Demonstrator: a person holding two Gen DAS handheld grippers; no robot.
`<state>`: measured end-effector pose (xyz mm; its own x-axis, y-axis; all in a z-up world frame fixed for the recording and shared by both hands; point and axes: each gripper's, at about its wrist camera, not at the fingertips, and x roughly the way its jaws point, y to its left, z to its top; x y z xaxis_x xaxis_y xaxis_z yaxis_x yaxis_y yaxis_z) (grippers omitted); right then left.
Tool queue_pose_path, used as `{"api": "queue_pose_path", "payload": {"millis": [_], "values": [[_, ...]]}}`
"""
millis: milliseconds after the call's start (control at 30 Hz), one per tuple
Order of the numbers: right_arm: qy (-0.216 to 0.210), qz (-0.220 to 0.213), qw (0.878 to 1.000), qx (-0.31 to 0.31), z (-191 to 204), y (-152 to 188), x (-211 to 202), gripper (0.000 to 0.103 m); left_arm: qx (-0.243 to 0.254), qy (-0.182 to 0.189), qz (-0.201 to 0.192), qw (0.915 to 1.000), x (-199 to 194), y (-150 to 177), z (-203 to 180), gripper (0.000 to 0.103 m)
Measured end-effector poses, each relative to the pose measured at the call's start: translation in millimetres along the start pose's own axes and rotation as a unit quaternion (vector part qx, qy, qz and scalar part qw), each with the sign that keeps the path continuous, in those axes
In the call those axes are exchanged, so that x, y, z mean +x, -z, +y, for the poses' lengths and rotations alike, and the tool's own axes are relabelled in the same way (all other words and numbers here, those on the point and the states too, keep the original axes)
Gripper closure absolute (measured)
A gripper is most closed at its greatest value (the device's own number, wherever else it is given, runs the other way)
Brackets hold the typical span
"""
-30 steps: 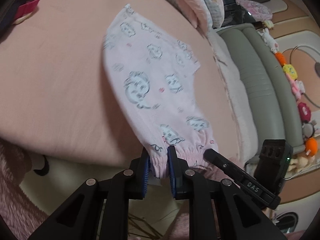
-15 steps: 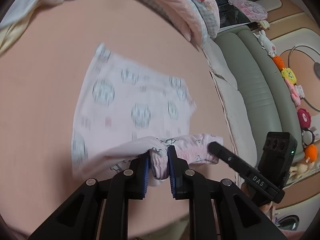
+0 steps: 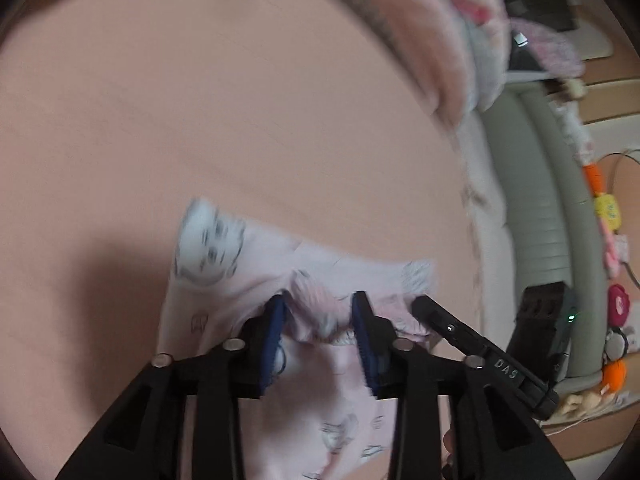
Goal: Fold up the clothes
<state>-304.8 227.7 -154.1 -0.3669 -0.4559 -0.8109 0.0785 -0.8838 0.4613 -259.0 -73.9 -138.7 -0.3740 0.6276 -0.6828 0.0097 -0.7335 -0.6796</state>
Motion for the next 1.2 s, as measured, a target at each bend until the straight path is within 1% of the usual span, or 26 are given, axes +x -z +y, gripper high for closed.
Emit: {"api": "queue_pose_path", "payload": {"millis": [33, 100, 133, 167, 200, 233, 300, 333, 367, 400, 433, 500, 533, 567, 633, 667, 700, 767, 800, 833, 933, 967, 1033, 1100, 1133, 1200], "values": [[-0.019, -0.017, 1.000, 0.010, -1.8, -1.6, -10.1, 0.078, 0.016, 0.000, -0.025, 0.9996, -11.9, 1.0, -4.4, 0.057], [-0.027, -0.067, 0.997, 0.021, -4.6, 0.5, -39.1, 0.055, 0.085, -0.042, -0.060, 0.9937, -30.0, 15.1, -16.1, 0.055], [-0.027, -0.084, 0.996, 0.019, -5.0, 3.3, -51.1, 0.053, 0.119, -0.063, -0.077, 0.9879, -39.1, 22.2, -21.9, 0.056], [-0.020, -0.093, 0.995, 0.002, -1.9, 7.8, -59.9, 0.053, 0.152, -0.082, -0.091, 0.9807, -46.7, 29.4, -27.6, 0.056], [-0.013, -0.101, 0.995, -0.016, 1.3, 12.4, -68.6, 0.053, 0.181, -0.090, -0.078, 0.9761, -43.8, 37.9, -32.0, 0.056], [0.008, -0.092, 0.994, -0.058, 10.6, 18.5, -70.1, 0.053, 0.205, -0.094, -0.057, 0.9726, -36.5, 45.7, -35.6, 0.057], [0.047, -0.054, 0.989, -0.131, 30.1, 29.5, -57.3, 0.055, 0.229, -0.103, -0.017, 0.9677, -11.9, 54.7, -39.5, 0.062], [0.059, -0.034, 0.985, -0.158, 35.5, 34.5, -46.6, 0.056, 0.240, -0.108, 0.001, 0.9646, 0.6, 58.6, -41.1, 0.062], [0.063, -0.008, 0.983, -0.172, 38.6, 36.8, -29.8, 0.056, 0.241, -0.124, 0.008, 0.9626, 13.8, 57.6, -40.4, 0.062], [0.070, 0.005, 0.984, -0.167, 36.4, 33.3, -15.1, 0.056, 0.228, -0.144, 0.010, 0.9628, 25.7, 52.6, -38.8, 0.062], [0.076, 0.018, 0.984, -0.161, 34.2, 29.8, -0.5, 0.056, 0.210, -0.141, 0.005, 0.9675, 24.4, 45.2, -40.2, 0.062], [0.111, 0.023, 0.987, -0.113, 17.4, 12.3, 19.7, 0.056, 0.172, -0.135, -0.006, 0.9759, 21.8, 30.4, -43.0, 0.062], [0.100, 0.010, 0.991, -0.087, 13.5, 3.5, 14.2, 0.056, 0.156, -0.132, -0.016, 0.9788, 18.3, 23.9, -45.3, 0.062], [0.088, -0.002, 0.994, -0.061, 9.5, -5.2, 8.5, 0.056, 0.159, -0.132, -0.051, 0.9771, 0.3, 23.9, -52.6, 0.062], [0.060, -0.050, 0.996, -0.040, 7.4, -5.9, -21.2, 0.056, 0.144, -0.138, -0.090, 0.9758, -27.0, 31.6, -53.6, 0.060], [0.054, -0.062, 0.996, -0.045, 6.9, 2.3, -36.0, 0.055, 0.129, -0.140, -0.089, 0.9778, -36.4, 42.7, -47.7, 0.059], [0.048, -0.074, 0.995, -0.051, 6.3, 10.5, -50.7, 0.049, 0.113, -0.142, -0.086, 0.9795, -45.0, 54.0, -41.3, 0.058], [0.072, -0.069, 0.994, -0.050, -8.5, 40.1, -67.9, 0.043, 0.086, -0.155, -0.068, 0.9817, -51.5, 80.4, -21.4, 0.058], [0.086, -0.064, 0.993, -0.049, -17.6, 57.6, -75.2, 0.043, 0.072, -0.160, -0.059, 0.9826, -54.4, 93.3, -11.3, 0.058], [0.100, -0.055, 0.992, -0.048, -27.7, 74.7, -77.1, 0.043, 0.054, -0.155, -0.053, 0.9849, -54.8, 103.3, -0.3, 0.058], [0.087, -0.051, 0.995, -0.012, -41.5, 94.8, -71.1, 0.043, 0.001, -0.127, -0.046, 0.9908, -53.2, 129.2, 30.5, 0.058], [0.083, -0.050, 0.995, 0.001, -46.2, 101.5, -69.1, 0.043, -0.010, -0.113, -0.054, 0.9921, -54.5, 135.1, 33.8, 0.058], [0.074, -0.047, 0.996, 0.025, -55.4, 114.9, -65.0, 0.041, -0.011, -0.092, -0.053, 0.9943, -54.6, 136.1, 31.2, 0.058], [0.066, -0.045, 0.996, 0.049, -64.7, 128.3, -61.0, 0.035, -0.013, -0.072, -0.052, 0.9959, -54.4, 137.4, 28.0, 0.058], [0.061, -0.044, 0.995, 0.061, -69.2, 134.9, -59.0, 0.035, -0.012, -0.077, -0.052, 0.9957, -51.5, 140.1, 22.4, 0.058], [0.024, -0.043, 0.994, 0.095, -70.3, 128.7, -45.9, 0.033, 0.002, -0.091, -0.057, 0.9942, -46.5, 143.5, 13.3, 0.058]]}}
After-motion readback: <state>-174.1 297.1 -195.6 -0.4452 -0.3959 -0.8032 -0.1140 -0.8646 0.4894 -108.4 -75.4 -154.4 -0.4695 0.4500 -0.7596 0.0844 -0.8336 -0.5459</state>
